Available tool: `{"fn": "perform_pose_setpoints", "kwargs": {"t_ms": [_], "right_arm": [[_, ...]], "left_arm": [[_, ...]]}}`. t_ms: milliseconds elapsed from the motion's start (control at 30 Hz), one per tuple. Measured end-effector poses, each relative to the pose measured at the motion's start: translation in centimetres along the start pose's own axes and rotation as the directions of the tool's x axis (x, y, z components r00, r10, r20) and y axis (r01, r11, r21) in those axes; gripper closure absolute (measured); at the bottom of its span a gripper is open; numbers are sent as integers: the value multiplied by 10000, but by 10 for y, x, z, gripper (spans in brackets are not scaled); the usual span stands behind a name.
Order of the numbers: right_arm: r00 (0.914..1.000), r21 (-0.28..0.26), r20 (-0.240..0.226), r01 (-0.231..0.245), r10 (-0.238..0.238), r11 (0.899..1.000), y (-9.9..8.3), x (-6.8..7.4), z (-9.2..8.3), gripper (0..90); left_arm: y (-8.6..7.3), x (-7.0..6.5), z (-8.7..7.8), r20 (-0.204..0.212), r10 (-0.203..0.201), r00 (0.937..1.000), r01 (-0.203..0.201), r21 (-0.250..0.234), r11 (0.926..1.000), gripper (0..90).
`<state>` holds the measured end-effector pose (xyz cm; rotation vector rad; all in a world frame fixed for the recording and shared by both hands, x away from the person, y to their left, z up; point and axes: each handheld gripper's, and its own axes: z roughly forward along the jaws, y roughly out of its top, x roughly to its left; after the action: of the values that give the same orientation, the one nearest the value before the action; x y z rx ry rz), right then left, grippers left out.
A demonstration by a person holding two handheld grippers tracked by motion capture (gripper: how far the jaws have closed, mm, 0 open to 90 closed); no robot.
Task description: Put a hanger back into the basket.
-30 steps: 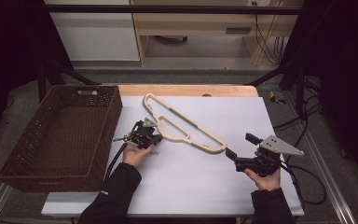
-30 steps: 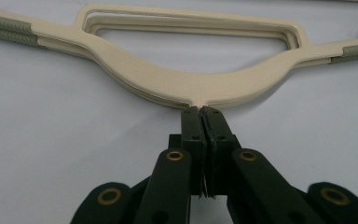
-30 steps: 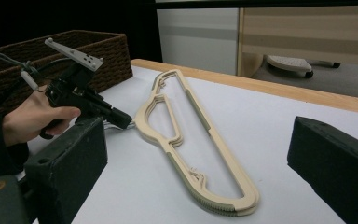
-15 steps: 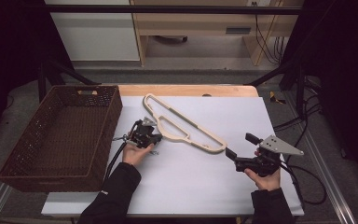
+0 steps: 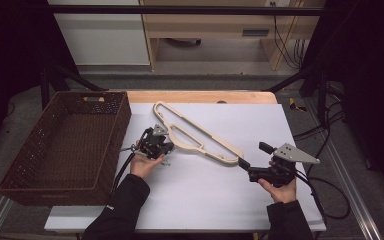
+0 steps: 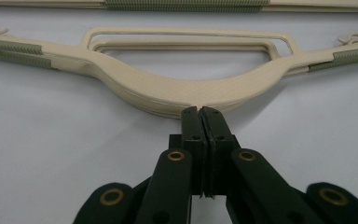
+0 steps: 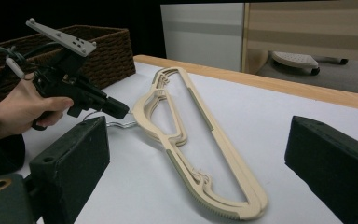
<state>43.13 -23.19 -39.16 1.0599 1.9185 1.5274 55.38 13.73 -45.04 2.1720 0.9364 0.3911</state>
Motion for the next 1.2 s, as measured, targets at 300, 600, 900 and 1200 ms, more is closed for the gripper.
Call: {"fn": "perform_pose_setpoints", "kwargs": {"t_ms": [300, 600, 900, 1200], "right_arm": [[9972, 409, -603, 477, -452, 9980, 12, 13, 44, 91], [9919, 1033, -1031, 851, -744, 9910, 11, 28, 101, 134], [9898, 1661, -1131, 1053, -871, 9805, 4, 35, 131, 165], [9849, 2090, -1432, 1258, -969, 9698, -4, 46, 150, 212]], "left_arm": [[11, -7, -14, 33, 23, 10000, -23, 101, 9999, 887], [18, -14, -25, 48, 171, 9998, -172, 280, 9995, 887], [25, -21, -37, 2, 339, 9994, -339, 130, 9993, 887], [31, -26, -42, 5, 494, 9988, -494, 247, 9985, 887]]}}
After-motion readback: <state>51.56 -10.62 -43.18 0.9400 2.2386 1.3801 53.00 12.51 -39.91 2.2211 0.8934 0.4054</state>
